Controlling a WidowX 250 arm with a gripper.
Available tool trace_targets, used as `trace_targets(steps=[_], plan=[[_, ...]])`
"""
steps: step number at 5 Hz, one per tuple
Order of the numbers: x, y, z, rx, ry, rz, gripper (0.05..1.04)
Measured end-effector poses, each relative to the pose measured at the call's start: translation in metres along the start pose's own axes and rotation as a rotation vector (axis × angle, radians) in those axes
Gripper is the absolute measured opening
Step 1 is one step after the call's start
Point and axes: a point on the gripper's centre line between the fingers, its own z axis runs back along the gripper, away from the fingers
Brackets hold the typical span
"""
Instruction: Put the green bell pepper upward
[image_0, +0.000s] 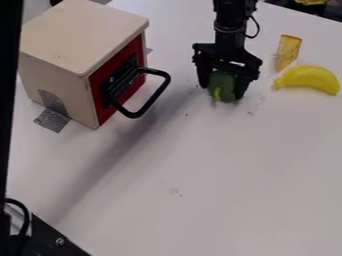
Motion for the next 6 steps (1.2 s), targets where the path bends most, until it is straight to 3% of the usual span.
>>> trace_targets(steps=[1, 2, 4, 5, 6], plan=[[-0.001, -0.001, 0.001, 0.011, 0.014, -0.013, 0.885], [-0.004, 0.002, 0.003, 0.033, 0.018, -0.019, 0.885], [-0.01, -0.005, 0.048, -0.04, -0.058, 0.027, 0.884], [-0.033, -0.02, 0.052, -0.043, -0.045, -0.02, 0.885], [-0.061, -0.062, 0.038, -0.04, 0.001, -0.14, 0.884]])
